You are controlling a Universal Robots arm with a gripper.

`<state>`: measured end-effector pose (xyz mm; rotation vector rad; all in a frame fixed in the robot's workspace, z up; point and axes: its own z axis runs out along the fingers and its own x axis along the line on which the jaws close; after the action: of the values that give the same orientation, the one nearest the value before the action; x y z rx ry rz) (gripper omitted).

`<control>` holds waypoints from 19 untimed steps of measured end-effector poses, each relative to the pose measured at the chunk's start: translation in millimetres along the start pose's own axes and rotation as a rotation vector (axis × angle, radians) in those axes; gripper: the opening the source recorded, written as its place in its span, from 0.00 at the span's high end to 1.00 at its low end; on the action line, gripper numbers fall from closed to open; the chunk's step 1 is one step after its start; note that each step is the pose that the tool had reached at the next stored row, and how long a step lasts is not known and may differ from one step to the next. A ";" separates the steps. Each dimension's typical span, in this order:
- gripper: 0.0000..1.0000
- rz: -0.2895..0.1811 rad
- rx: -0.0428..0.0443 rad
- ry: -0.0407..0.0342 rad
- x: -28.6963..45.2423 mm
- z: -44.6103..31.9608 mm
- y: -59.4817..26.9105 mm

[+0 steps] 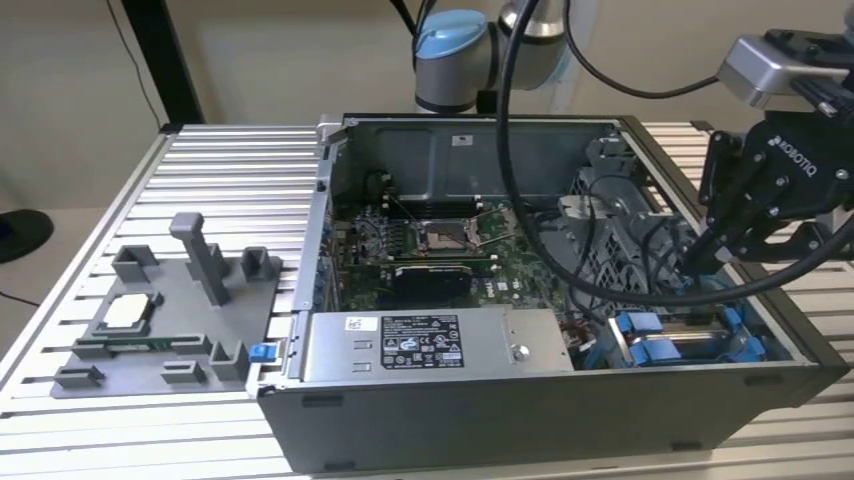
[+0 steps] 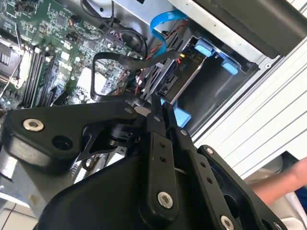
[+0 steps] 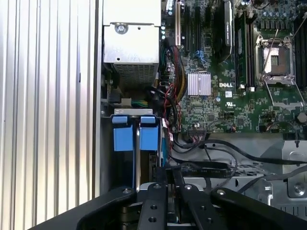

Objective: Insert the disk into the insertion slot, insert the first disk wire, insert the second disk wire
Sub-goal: 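Insert the second disk wire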

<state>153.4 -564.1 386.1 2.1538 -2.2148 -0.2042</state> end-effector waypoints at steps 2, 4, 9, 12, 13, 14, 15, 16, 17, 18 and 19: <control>1.00 0.000 0.0026 -0.0001 0.0 0.2 1.9; 1.00 -0.001 0.0046 -0.0001 0.2 0.4 3.0; 1.00 -0.002 0.0087 -0.0001 0.1 0.6 5.3; 1.00 -0.003 0.0131 0.0000 0.2 0.8 7.6; 1.00 -0.003 0.0143 -0.0001 0.3 1.0 8.3; 1.00 -0.003 0.0152 -0.0002 0.4 1.0 8.5; 1.00 -0.003 0.0156 -0.0001 0.3 1.0 8.4; 1.00 -0.003 0.0156 -0.0002 0.3 1.0 8.4; 1.00 -0.003 0.0156 -0.0001 0.3 0.9 8.4; 1.00 -0.003 0.0157 -0.0001 0.3 1.0 8.5; 1.00 -0.003 0.0157 -0.0001 0.3 1.0 8.5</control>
<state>144.8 -564.2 386.2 2.1656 -2.2204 -0.1878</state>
